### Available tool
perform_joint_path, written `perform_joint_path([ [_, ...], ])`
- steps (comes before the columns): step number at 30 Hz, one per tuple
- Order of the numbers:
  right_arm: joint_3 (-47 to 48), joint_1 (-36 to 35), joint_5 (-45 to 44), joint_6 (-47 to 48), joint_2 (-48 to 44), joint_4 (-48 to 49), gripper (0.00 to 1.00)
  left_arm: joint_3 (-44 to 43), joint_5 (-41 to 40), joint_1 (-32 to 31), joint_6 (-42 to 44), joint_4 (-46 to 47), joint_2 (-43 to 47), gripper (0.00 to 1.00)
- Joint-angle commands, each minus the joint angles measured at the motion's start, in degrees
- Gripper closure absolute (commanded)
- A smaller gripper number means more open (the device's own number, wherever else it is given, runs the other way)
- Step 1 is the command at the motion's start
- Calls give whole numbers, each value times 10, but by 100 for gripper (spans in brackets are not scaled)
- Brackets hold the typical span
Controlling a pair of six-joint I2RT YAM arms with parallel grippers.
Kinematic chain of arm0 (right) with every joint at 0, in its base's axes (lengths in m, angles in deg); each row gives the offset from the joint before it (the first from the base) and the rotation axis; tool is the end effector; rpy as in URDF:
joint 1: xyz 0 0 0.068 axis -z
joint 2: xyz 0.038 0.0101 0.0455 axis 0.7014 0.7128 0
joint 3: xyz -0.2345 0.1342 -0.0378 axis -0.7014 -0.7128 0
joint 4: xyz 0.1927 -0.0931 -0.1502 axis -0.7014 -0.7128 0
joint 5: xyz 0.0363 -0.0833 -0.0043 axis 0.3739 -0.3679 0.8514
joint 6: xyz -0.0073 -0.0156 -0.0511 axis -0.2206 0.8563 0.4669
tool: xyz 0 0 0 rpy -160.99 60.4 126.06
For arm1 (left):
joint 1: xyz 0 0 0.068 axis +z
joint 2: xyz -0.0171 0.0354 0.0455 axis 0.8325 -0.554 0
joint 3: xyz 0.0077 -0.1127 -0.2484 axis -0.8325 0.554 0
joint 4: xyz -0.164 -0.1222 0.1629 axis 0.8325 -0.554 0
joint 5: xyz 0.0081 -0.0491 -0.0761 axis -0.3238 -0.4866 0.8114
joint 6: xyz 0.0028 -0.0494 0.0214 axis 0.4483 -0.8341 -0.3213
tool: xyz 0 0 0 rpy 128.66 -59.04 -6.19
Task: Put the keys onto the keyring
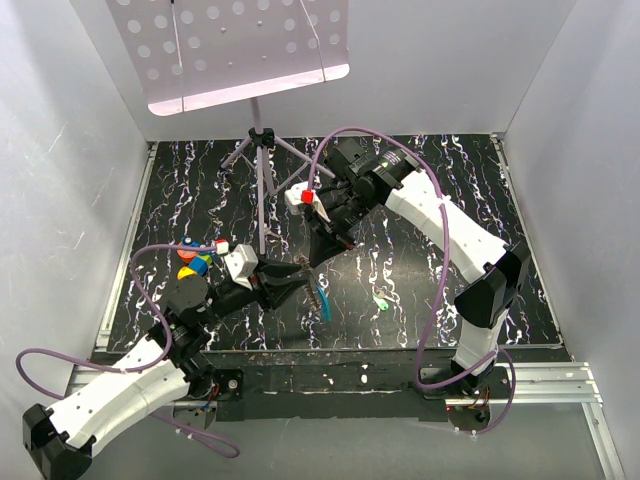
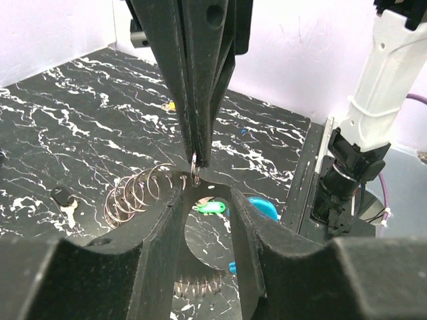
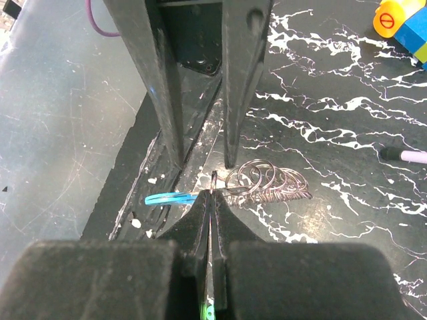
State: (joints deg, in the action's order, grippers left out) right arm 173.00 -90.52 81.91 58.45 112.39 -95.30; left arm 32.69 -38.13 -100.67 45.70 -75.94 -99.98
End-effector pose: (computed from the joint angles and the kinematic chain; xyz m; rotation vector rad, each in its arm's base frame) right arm 0.2244 0.2739 0.3858 -2.0102 1.3652 1.2175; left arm 0.0980 -0.1116 0.2894 0.7063 1.3619 -1.0048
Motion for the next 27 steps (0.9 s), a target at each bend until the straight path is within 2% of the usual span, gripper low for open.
perform_joint_path([
  [1,17,-6,43,18,-30,-101,99,-14,7,5,-5,20,-17,68],
  [17,10,-14,36,16,-26,-97,99,-28,5,4,-2,27,-27,78],
  [27,9,-17,29,12,-20,-93,99,-52,40,5,-2,25,-47,86],
])
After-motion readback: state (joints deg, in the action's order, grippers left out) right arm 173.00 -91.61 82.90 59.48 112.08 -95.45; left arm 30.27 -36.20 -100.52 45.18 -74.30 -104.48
